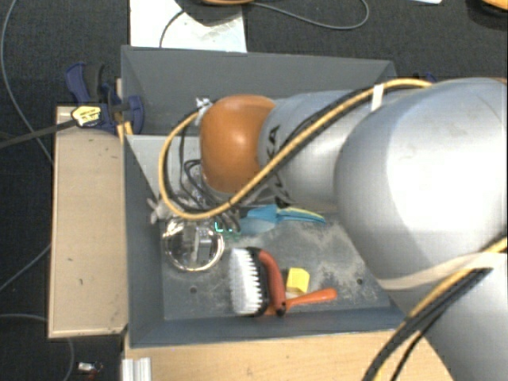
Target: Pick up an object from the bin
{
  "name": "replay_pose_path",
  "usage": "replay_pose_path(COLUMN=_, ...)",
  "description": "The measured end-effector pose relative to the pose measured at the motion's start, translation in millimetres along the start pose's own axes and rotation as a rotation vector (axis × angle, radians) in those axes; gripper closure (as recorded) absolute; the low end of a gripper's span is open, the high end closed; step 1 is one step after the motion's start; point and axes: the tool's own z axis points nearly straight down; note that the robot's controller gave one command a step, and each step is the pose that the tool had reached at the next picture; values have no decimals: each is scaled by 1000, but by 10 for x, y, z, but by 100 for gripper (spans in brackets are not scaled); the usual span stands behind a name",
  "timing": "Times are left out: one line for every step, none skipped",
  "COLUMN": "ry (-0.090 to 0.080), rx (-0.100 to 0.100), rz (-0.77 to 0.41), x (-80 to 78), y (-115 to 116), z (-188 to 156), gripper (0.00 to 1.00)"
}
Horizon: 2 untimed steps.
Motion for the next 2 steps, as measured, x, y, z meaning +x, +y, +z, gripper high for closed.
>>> replay_pose_path(ry=-2, rx=-1, rz=-2, x=-6, y=22, z=-124, gripper=0)
replay_pose_path(ry=1, rx=1, rz=-46, x=-18, y=-53, z=-18, gripper=0)
